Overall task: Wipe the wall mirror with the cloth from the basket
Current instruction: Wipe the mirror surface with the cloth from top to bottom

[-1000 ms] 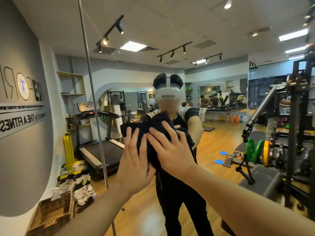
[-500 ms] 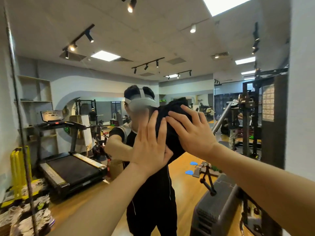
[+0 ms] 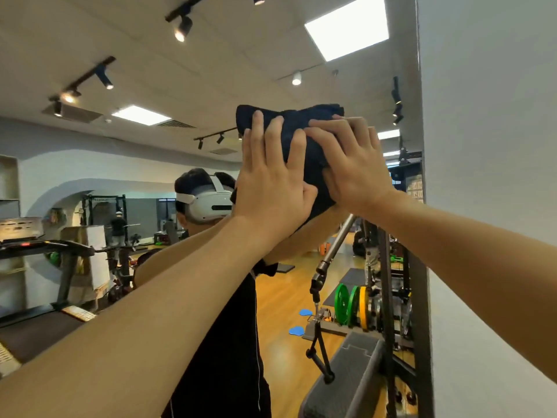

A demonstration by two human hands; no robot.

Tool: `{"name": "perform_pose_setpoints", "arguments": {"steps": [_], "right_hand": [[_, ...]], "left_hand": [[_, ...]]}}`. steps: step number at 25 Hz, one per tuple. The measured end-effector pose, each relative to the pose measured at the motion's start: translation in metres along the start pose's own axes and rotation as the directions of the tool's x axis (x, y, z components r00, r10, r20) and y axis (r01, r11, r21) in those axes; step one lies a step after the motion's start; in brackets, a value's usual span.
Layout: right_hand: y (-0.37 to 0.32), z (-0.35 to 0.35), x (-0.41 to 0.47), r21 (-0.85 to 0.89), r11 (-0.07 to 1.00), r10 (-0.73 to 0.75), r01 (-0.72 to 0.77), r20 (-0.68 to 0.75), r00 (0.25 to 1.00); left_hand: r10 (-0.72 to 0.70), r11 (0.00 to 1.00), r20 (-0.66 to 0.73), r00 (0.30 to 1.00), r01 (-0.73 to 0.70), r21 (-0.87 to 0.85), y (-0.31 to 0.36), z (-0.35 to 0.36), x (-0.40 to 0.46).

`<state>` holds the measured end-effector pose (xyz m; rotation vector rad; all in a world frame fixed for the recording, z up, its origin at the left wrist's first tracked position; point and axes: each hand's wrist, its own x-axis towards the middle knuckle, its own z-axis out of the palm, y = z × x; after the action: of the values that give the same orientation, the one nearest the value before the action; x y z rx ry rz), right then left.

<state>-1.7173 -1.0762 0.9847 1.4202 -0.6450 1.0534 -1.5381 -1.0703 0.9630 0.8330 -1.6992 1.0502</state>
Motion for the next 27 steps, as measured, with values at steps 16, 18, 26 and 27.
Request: {"name": "perform_pose_setpoints", "arguments": {"steps": [16, 18, 26, 27], "right_hand": [[0.135, -0.039, -0.136, -0.048, 0.969, 0.245, -0.243, 0.053, 0.968], [0.129, -0.041, -0.158, -0.039, 0.961, 0.274, -0.272, 0.067, 0.959], [0.077, -0.069, -0.261, 0.017, 0.942, 0.320, -0.334, 0.240, 0.916], [0.069, -0.072, -0.272, 0.015, 0.939, 0.327, -0.344, 0.270, 0.906]], "left_hand": [[0.094, 0.995, 0.053, 0.994, -0.093, -0.021, 0.174, 0.085, 0.034], [0.117, 0.993, 0.052, 0.992, -0.115, -0.036, 0.183, 0.090, 0.018], [0.194, 0.981, 0.148, 0.970, -0.190, -0.042, 0.215, 0.107, -0.081], [0.204, 0.979, 0.166, 0.965, -0.200, -0.041, 0.217, 0.107, -0.094]]}}
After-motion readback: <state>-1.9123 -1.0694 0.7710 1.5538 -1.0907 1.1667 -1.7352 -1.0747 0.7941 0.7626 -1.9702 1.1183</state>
